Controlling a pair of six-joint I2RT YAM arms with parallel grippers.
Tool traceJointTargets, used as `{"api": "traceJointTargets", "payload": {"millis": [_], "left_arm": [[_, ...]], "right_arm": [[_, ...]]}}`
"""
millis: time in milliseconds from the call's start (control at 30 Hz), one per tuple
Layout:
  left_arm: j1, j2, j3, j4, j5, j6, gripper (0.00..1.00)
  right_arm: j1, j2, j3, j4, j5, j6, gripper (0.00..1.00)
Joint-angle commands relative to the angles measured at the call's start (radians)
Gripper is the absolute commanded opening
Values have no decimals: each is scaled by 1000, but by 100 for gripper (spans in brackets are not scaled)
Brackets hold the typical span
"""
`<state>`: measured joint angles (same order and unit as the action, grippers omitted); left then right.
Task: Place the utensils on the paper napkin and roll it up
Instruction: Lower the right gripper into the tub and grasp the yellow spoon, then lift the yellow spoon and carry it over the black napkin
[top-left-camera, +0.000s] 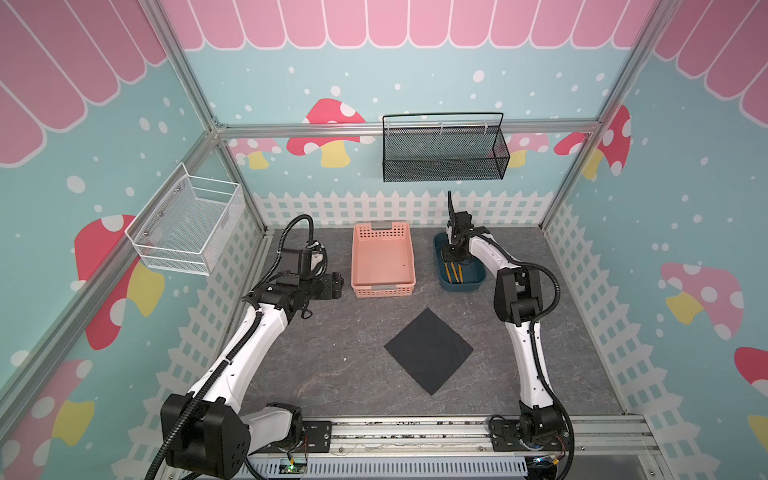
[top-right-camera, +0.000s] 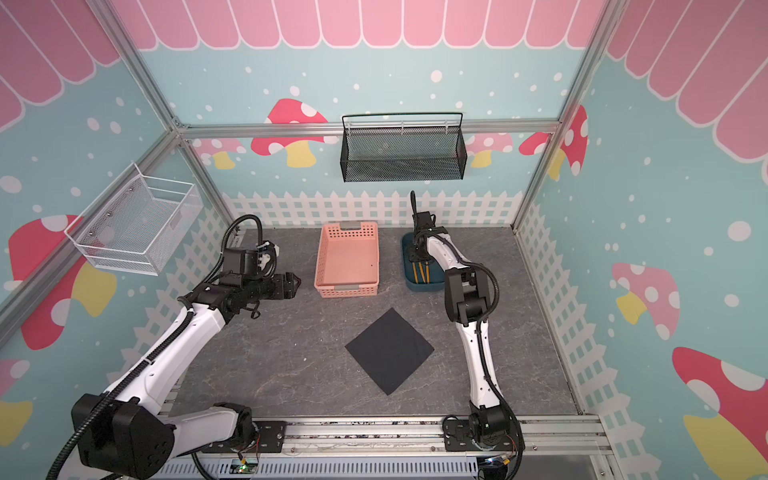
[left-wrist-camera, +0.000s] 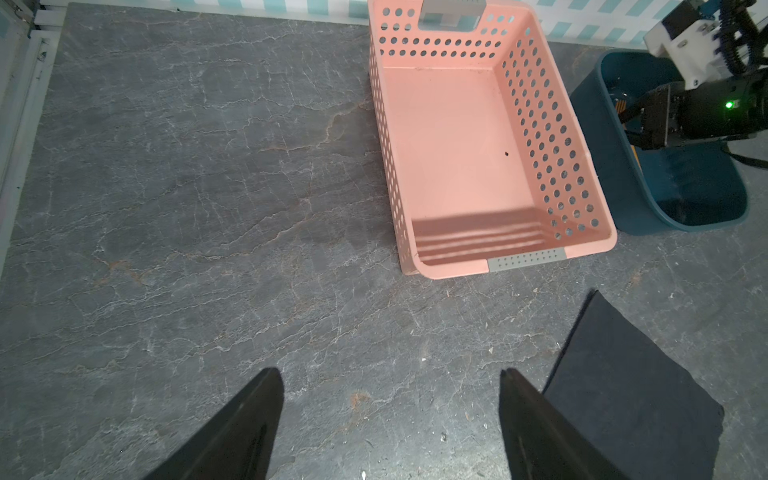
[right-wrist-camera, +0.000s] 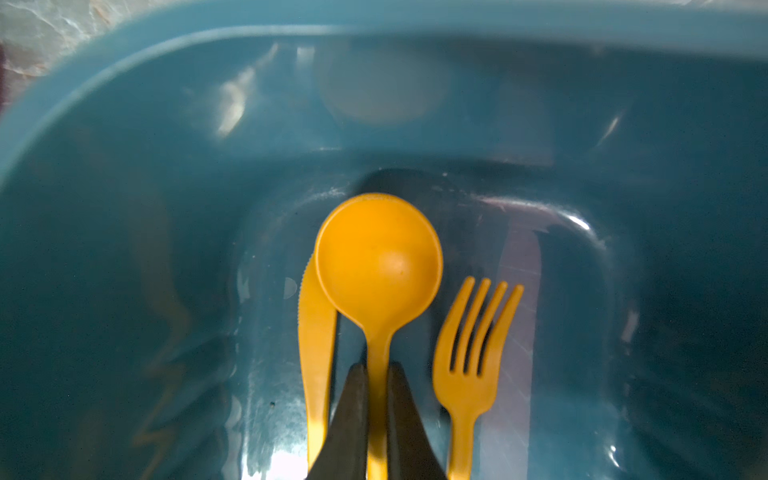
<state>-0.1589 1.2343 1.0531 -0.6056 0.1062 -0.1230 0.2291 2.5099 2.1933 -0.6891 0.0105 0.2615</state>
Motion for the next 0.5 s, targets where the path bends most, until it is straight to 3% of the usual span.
{"api": "traceJointTargets", "payload": {"millis": [0,467], "left_arm": [[5,-11,-15,6,16,7,83],[5,-31,-15,13,41,-3,83]], "right_arm": [[-4,-54,23,-56,3,7,7],[-4,-148,21,-123,-23,65,7]]}}
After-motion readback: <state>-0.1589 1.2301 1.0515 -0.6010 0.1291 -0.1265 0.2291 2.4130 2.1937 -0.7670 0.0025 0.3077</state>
